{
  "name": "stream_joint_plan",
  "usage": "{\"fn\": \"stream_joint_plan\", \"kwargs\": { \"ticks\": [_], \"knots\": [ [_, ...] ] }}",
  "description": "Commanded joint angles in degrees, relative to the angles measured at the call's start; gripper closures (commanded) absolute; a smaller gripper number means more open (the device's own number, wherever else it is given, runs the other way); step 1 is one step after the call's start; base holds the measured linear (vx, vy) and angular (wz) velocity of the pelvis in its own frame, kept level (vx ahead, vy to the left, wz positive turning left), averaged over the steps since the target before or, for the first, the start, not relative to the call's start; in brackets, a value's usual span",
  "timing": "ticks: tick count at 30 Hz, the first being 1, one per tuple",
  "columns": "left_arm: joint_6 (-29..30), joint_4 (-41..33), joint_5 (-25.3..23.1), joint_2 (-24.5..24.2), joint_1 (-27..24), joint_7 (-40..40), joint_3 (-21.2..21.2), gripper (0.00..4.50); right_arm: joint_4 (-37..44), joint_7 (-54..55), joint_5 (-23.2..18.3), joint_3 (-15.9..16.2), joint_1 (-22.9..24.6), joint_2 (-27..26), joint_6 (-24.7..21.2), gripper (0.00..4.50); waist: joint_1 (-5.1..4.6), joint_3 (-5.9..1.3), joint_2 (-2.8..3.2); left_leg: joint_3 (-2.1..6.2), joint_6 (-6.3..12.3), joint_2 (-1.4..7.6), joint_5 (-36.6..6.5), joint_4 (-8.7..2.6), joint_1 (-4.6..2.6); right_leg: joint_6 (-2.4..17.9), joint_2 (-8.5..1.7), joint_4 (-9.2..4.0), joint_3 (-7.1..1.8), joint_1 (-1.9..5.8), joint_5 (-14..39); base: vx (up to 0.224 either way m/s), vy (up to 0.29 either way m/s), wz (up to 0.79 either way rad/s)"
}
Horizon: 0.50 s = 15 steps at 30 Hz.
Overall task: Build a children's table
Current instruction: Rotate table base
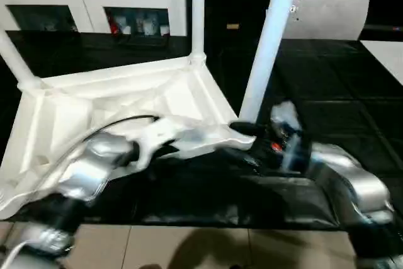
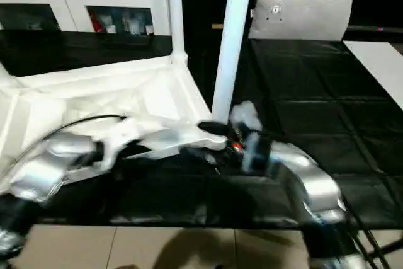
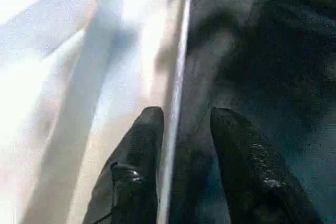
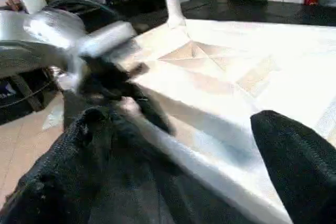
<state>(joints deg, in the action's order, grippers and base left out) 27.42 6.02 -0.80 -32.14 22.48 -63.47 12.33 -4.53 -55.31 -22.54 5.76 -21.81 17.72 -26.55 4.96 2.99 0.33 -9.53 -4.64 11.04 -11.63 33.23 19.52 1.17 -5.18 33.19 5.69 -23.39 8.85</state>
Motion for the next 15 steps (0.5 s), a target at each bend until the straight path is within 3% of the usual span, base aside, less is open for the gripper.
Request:
{"fn": "stream_joint_plan", "kwargs": {
  "ticks": [1, 3, 4, 6, 9, 15],
  "knots": [
    [2.8, -5.1, 1.1, -2.6, -1.1, -1.5, -2.1, 2.53, -3.0, 1.2, 1.8, 1.6, -2.3, -1.1, 1.1, 0.00, -0.19, -3.32, 1.03, 0.47, 0.04, 1.97, -13.5, -4.42, 0.05, 10.8, -3.02, -3.50, -2.85, 2.97, 18.2, 0.000, 0.000, 0.00],
    [4.7, -8.4, 1.3, -5.3, -3.0, -1.7, -3.4, 2.41, -6.6, 1.6, 2.4, 3.1, -4.8, -3.5, 1.8, 0.00, -0.20, -3.42, 1.13, 0.44, -0.27, 2.02, -13.7, -4.38, -0.20, 11.6, -3.14, -3.20, -2.95, 2.85, 16.9, 0.000, 0.000, 0.00],
    [5.3, -9.4, 1.2, -6.2, -3.7, -1.4, -3.8, 2.35, -8.2, 2.0, 2.7, 3.5, -5.8, -4.5, 2.1, 0.00, -0.44, -3.30, 0.82, 0.48, -0.22, 1.89, -13.9, -4.48, 0.11, 11.5, -2.99, -3.16, -2.94, 3.03, 16.9, 0.000, 0.000, 0.00],
    [6.3, -10.7, 1.0, -7.4, -4.5, -1.0, -4.2, 2.25, -11.0, 3.3, 4.1, 4.3, -7.3, -5.8, 3.1, 0.00, -0.30, -3.35, 1.20, 0.44, -0.47, 1.93, -13.7, -4.43, -0.20, 11.5, -3.05, -3.21, -2.99, 2.84, 17.0, 0.000, 0.000, 0.00],
    [7.9, -13.2, 0.5, -8.7, -5.9, 0.0, -4.7, 2.25, -16.8, 8.6, 7.4, 4.4, -10.1, -9.0, 6.7, 0.00, -0.32, -3.47, 1.11, 0.42, -1.16, 1.85, -12.3, -4.43, -0.13, 12.2, -2.99, -2.62, -3.10, 2.96, 14.0, 0.000, 0.000, 0.00],
    [9.7, -16.7, 0.2, -8.8, -7.6, 2.7, -3.4, 2.25, -29.1, 24.3, 8.4, -1.5, -15.0, -15.5, 11.9, 0.00, -0.62, -3.39, 1.35, 0.35, -2.20, 1.66, -13.9, -4.50, -0.41, 11.5, -2.90, -2.78, -3.23, 2.81, 15.5, 0.000, 0.000, 0.00]
  ]
}}
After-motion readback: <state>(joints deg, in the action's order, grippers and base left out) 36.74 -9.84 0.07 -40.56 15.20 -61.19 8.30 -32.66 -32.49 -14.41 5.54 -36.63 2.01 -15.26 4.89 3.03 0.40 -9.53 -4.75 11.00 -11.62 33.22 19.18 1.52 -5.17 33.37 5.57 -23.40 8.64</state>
